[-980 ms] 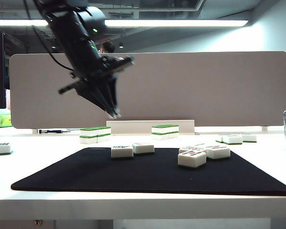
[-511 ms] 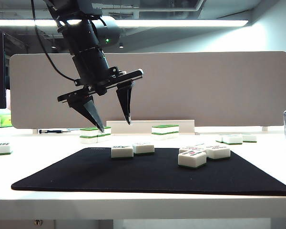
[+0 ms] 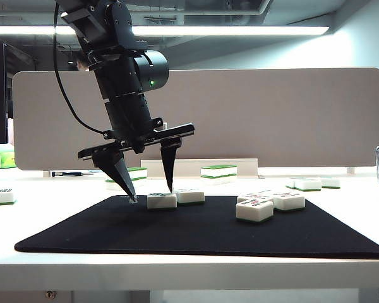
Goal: Align six mahjong tiles in a row on the table.
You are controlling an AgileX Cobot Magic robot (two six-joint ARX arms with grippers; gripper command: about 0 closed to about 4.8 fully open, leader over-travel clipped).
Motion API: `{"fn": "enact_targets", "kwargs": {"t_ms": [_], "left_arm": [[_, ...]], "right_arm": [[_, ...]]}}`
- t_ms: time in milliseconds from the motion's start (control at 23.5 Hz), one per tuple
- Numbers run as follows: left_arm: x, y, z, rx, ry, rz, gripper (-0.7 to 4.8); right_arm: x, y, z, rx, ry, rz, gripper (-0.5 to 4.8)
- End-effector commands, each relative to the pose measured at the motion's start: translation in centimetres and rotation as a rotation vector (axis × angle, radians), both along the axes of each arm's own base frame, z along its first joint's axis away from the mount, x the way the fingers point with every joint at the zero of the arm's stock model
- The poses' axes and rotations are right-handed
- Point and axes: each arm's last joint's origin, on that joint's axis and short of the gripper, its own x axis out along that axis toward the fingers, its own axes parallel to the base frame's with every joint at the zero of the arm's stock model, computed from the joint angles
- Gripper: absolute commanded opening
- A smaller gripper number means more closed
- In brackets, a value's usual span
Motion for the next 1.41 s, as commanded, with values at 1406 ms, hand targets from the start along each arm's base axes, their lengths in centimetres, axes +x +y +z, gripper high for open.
{"fn": "enact_targets", "kwargs": {"t_ms": [1406], "left_arm": [[-2.8, -1.1, 1.9, 0.353, -0.207, -1.048, 1.83]], "right_arm": [[-0.3, 0.0, 0.1, -0.003, -0.028, 0.000, -0.01]]}}
